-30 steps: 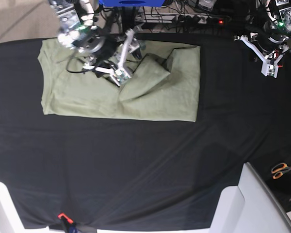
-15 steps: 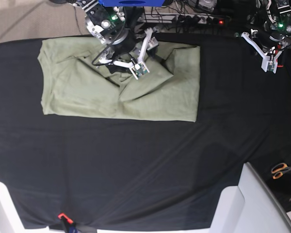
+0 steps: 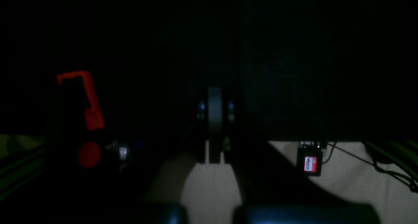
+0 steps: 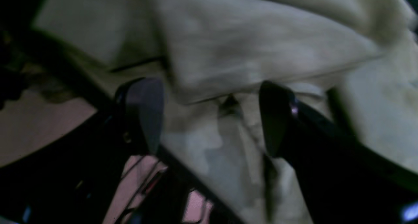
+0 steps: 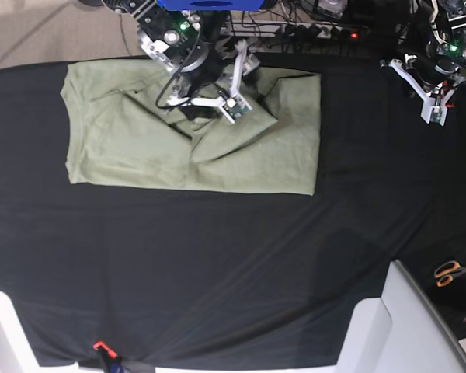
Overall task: Fold the T-shirt properly
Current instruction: 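Press the bunched fabric with the right gripper and lift away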
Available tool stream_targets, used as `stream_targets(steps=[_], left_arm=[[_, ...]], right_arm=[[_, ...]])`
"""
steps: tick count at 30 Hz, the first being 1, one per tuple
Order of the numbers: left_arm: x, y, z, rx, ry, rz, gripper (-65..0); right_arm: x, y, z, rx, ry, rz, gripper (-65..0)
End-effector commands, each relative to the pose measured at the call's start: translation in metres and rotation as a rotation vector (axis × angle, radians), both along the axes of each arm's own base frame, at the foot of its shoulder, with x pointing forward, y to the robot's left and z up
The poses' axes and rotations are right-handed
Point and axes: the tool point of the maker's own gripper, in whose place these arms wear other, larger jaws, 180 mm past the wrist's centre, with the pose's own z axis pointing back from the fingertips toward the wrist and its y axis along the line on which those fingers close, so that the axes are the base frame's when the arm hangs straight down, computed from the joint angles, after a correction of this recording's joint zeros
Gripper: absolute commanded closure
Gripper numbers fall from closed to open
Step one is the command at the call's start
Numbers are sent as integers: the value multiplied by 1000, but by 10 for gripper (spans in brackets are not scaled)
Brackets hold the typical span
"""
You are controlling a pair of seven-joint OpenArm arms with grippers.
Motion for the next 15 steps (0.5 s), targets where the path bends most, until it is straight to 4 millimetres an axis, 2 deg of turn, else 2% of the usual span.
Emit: stream_targets(steps=[1, 3, 4, 5, 6, 9, 10, 12, 15], left_arm=[[11, 0, 13, 17, -47, -22, 0], [16, -14, 20, 15, -66, -65, 0], [15, -22, 24, 11, -71, -87, 0], [14, -34, 27, -3, -79, -108, 0], [13, -44, 30, -12, -86, -128, 0], [8, -70, 33, -36, -83, -172, 0], [5, -79, 32, -50, -73, -187, 0], [-1, -99, 27, -85, -53, -224, 0], [-13, -143, 16, -172, -20, -291, 0]], right_arm=[[0, 8, 10, 40, -17, -3, -426], [10, 0, 17, 50, -33, -39, -420], [16, -11, 20, 46, -45, -69, -398], [20, -23, 24, 42, -55, -100, -347], [23, -33, 27, 39, -65, -128, -284], [35, -70, 36, 21, -89, -246, -9], [38, -82, 38, 12, -95, -279, 0], [43, -104, 40, -9, -107, -338, -36], [53, -144, 39, -59, -124, -432, -2]])
